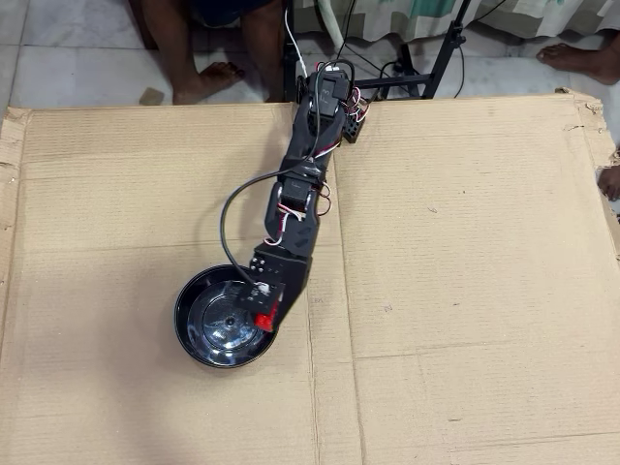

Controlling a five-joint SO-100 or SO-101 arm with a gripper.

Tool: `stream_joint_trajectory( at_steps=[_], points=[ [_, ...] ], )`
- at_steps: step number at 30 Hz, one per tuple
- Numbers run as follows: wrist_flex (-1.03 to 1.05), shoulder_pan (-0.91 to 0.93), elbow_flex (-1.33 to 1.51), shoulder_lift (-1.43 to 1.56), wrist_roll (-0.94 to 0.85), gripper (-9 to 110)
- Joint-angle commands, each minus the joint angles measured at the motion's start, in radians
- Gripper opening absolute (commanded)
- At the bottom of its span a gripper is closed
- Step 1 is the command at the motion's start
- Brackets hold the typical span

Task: Grasp a lego block and put it in the bin.

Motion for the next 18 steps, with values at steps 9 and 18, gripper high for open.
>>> stream_joint_trajectory(
  at_steps=[9, 18],
  points=[
    [0.002, 0.075, -0.008, 0.064, -0.003, 0],
    [-0.006, 0.13, 0.037, 0.063, -0.003, 0]
  ],
)
